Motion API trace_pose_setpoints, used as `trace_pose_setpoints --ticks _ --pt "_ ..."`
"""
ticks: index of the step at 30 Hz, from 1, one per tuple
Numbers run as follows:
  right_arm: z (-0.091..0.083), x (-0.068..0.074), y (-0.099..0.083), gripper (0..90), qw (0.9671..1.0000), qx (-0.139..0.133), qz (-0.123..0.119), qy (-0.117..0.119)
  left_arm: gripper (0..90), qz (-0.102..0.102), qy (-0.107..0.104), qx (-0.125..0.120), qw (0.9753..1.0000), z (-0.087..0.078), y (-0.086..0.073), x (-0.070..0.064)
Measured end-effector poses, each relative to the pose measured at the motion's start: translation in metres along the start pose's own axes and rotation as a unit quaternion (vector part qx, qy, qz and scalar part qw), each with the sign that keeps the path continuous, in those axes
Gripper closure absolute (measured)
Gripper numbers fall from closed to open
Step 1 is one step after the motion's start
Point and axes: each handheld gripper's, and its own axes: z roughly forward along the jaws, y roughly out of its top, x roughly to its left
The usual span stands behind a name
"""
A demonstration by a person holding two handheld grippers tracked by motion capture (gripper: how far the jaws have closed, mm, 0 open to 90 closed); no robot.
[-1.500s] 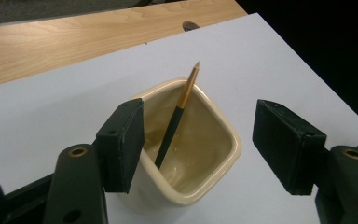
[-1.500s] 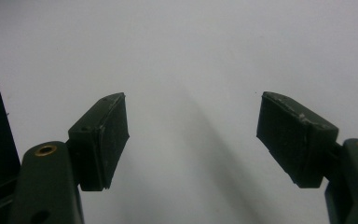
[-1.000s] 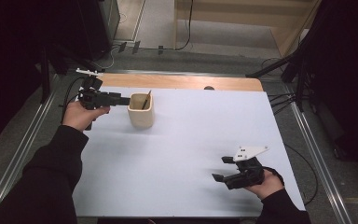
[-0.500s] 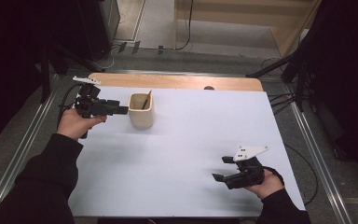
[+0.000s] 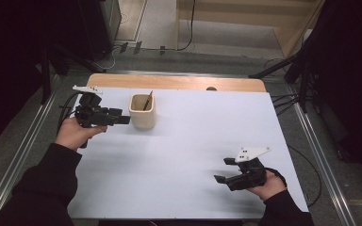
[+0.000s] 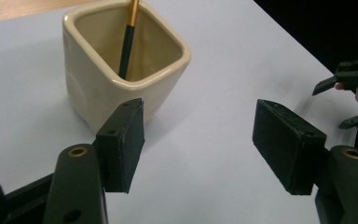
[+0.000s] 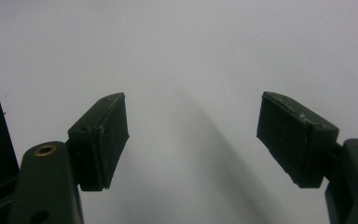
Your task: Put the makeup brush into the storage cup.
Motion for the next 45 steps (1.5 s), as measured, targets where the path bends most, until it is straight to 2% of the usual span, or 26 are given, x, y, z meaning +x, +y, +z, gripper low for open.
trace_pose_setpoints --ticks 7,14,28,41,45 --pt "0.000 0.000 0.000 25.5 1.0000 0.001 0.000 0.000 34.8 -0.001 -0.007 -0.001 1.0000 0.003 -0.011 -0.004" --pt "0.000 0.000 0.000 25.5 1.0000 0.002 0.001 0.000 34.8 0.010 -0.016 0.001 0.9998 0.009 -0.020 -0.014" --pt "0.001 0.000 0.000 25.2 1.0000 0.004 0.003 0.004 34.8 0.012 -0.021 0.011 0.9996 0.016 -0.040 -0.017" --pt "0.001 0.000 0.000 25.2 1.0000 0.003 0.005 0.005 34.6 0.022 -0.030 0.048 0.9981 0.031 -0.061 -0.028" --pt "0.001 0.000 0.000 25.2 1.0000 0.004 0.004 0.005 34.6 0.046 -0.028 0.067 0.9963 0.035 -0.066 -0.035"
